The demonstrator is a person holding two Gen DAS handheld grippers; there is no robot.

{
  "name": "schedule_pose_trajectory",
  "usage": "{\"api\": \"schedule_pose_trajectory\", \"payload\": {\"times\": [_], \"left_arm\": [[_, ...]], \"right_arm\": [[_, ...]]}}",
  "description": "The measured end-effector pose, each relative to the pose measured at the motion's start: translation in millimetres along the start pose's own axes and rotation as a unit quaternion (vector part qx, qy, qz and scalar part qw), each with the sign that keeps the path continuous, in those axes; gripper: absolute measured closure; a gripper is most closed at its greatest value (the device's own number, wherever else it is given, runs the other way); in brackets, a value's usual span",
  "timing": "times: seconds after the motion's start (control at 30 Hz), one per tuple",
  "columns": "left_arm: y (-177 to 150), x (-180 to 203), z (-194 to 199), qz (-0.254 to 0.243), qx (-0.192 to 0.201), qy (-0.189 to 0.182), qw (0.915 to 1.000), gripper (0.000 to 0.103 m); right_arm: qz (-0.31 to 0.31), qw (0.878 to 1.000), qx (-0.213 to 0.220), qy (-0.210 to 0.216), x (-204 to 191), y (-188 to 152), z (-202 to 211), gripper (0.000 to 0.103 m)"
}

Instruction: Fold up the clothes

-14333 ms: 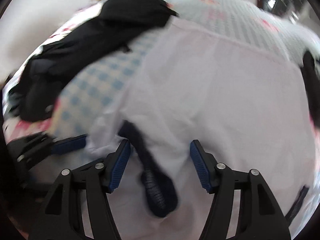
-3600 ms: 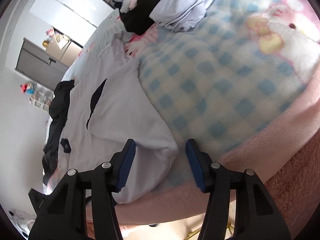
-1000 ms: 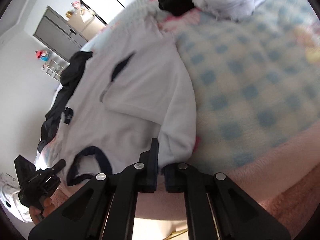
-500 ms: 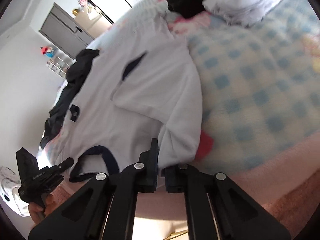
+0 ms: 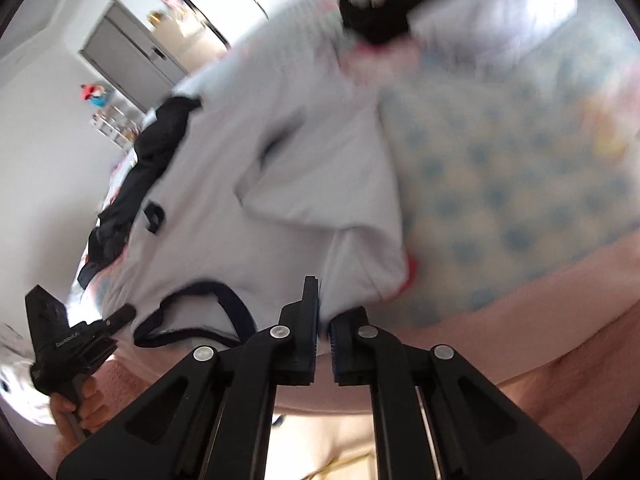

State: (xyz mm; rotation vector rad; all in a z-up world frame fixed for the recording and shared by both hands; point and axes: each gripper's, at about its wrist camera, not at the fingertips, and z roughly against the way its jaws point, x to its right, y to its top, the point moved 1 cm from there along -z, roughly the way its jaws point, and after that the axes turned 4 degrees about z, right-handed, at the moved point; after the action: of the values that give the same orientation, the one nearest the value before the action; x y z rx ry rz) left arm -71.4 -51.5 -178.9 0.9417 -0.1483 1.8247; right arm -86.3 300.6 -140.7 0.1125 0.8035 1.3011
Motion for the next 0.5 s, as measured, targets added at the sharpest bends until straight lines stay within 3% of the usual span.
{"api": "schedule_pose_trajectory", "payload": {"times": [0.07, 0.13, 0.2, 0.23, 0.27, 0.37, 0.4, 0.5], "left_arm": [[0, -3, -6, 0.008, -0.004, -0.001, 1.0000, 0.096], [0, -5, -13, 0.014, -0.010, -0.001, 0.9999, 0.094], [0, -7, -20, 0.021, -0.017, -0.004, 0.9996, 0.083], [0, -8, -23, 0.023, -0.019, -0.006, 0.9995, 0.076], [0, -8, -24, 0.023, -0.019, -0.008, 0.9995, 0.075], [-2, -4, -27, 0.010, -0.012, -0.002, 0.9999, 0.074], [-3, -4, -27, 0.009, -0.011, -0.004, 0.9999, 0.074], [-4, -6, -22, 0.020, -0.008, -0.018, 0.9996, 0.076]], "right_arm": [[-0.024, 1.000, -0.014, 0.010, 7, 0, -16, 0.091], [-0.047, 0.998, -0.029, 0.020, 14, 1, -31, 0.072], [-0.059, 0.997, -0.032, 0.028, 16, 2, -42, 0.048], [-0.054, 0.998, -0.033, 0.028, 13, 3, -45, 0.045], [-0.038, 0.999, -0.033, 0.017, 9, 3, -47, 0.045], [0.008, 0.999, -0.026, -0.019, 0, 1, -50, 0.072], [0.008, 1.000, -0.024, -0.014, 1, 0, -49, 0.081], [-0.029, 0.999, -0.012, 0.015, 15, -4, -39, 0.092]]}}
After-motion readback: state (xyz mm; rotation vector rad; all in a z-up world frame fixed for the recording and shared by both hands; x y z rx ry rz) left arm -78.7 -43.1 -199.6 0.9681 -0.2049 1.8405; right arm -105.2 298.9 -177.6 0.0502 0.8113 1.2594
